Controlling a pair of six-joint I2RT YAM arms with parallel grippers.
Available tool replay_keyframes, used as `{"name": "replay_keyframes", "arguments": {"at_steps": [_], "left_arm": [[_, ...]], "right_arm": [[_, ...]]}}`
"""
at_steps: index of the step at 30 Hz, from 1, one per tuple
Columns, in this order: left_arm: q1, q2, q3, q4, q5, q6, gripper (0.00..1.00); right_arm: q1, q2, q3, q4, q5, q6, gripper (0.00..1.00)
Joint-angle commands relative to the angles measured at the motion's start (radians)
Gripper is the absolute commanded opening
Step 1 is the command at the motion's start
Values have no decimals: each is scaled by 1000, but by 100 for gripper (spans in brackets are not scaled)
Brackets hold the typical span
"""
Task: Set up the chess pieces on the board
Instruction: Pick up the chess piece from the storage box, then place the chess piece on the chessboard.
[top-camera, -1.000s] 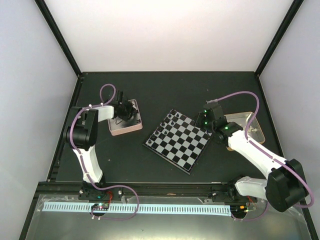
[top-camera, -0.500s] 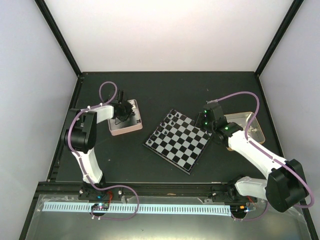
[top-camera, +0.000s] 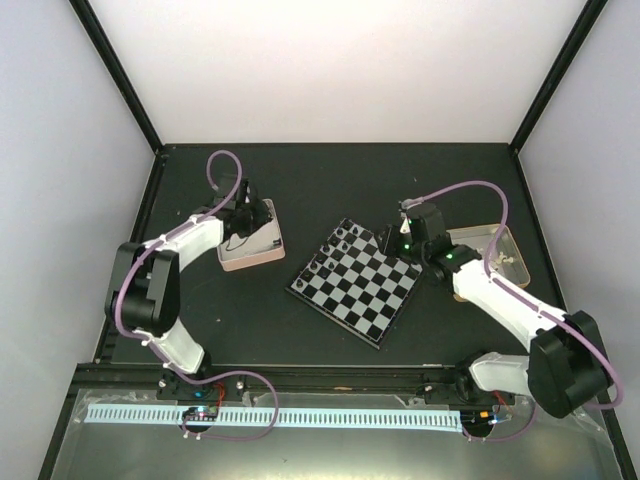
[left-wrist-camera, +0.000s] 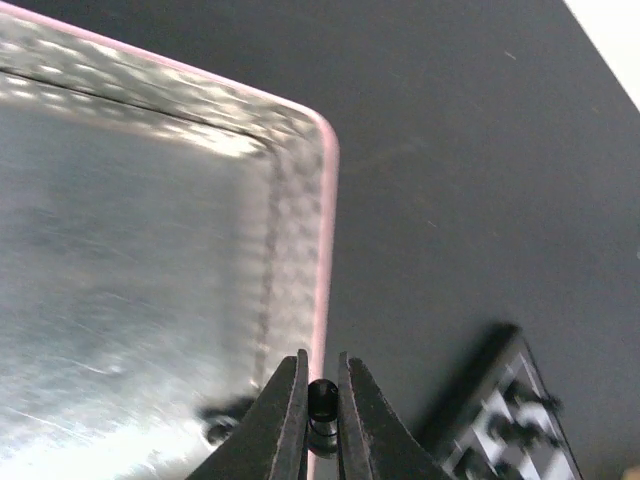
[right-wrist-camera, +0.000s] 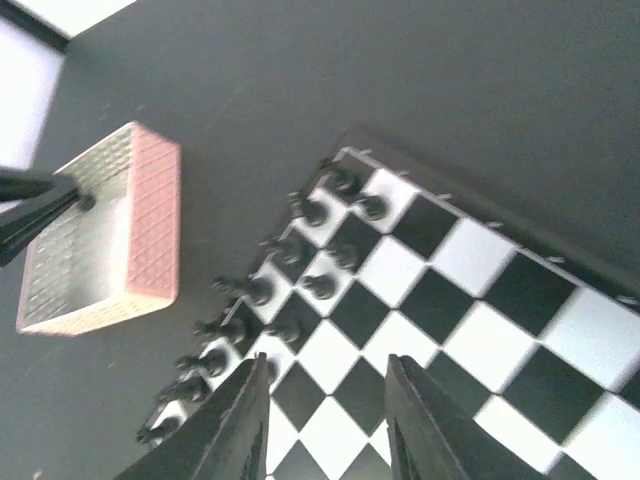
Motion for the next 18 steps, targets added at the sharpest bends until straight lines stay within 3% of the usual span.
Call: {"name": "replay_keyframes", "arguments": {"at_steps": [1, 7, 12, 18], "left_arm": [[-59, -87, -9, -11, 110, 132, 1], [-202, -130, 32, -17, 313, 210, 2], [-335, -83, 111, -61, 426, 326, 2], [-404, -53, 108, 12, 522, 280, 2]], "right_arm": [[-3, 60, -12, 150, -263, -109, 36], [11, 132, -26, 285, -500, -144, 50], [24, 134, -63, 363, -531, -145, 58], [26, 130, -105, 390, -508, -131, 57]]}}
